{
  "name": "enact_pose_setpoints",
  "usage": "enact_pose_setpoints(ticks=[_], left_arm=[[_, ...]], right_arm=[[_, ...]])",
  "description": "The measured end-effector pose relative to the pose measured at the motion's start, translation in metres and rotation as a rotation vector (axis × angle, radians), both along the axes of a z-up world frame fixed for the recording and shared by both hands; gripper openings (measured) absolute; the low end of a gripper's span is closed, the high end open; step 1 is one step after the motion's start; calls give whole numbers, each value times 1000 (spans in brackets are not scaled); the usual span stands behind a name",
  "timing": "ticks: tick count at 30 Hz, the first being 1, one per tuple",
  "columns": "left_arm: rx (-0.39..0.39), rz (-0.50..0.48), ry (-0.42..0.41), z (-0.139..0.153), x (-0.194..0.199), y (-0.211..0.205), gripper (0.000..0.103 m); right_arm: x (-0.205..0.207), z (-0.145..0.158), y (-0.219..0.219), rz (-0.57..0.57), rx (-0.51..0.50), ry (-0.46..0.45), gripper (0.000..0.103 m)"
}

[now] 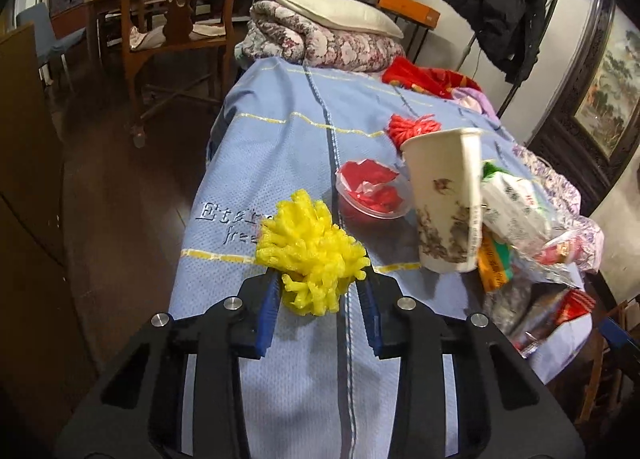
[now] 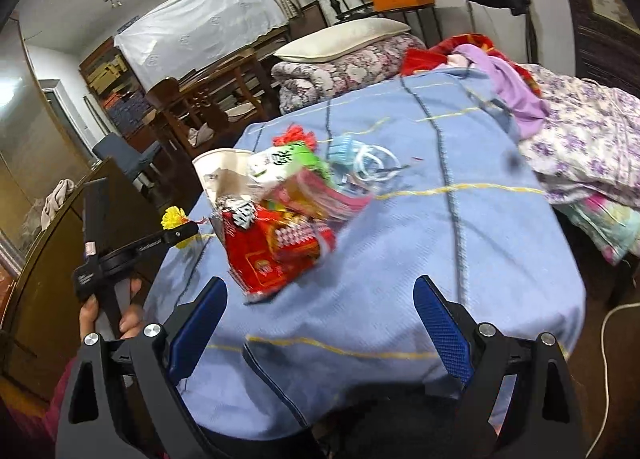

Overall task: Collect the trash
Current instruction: 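Grasp the yellow pom-pom with the left tool while the right tool grasps the red chip bag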

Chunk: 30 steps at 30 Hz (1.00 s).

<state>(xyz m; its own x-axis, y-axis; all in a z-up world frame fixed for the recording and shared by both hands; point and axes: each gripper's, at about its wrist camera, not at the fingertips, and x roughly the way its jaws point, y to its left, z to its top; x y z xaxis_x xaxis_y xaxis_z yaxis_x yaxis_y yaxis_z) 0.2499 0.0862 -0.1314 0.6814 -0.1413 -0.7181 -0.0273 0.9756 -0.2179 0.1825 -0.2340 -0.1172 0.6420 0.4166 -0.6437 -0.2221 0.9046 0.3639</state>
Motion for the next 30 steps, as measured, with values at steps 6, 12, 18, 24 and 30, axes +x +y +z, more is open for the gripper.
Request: enact_pose_setpoints(ticks=[6,12,18,24,30], left_arm=[[-16,-17,-24,9,-13,-3,36],[-30,-30,-31,13,-21,-5,36],[-32,-40,-32,14,-24,-8,36],[-25,-48,-46,20,-30,-11,36],[-15,-54,-62,29,-40,-16,36]], right_arm=[[22,-2,17,38,19,11,92],[41,-8,28,37,9,18,89],[57,-22,33,35,23,72,51],[38,-8,36,65,35,14,44],[29,9,35,86,56,-22,44]])
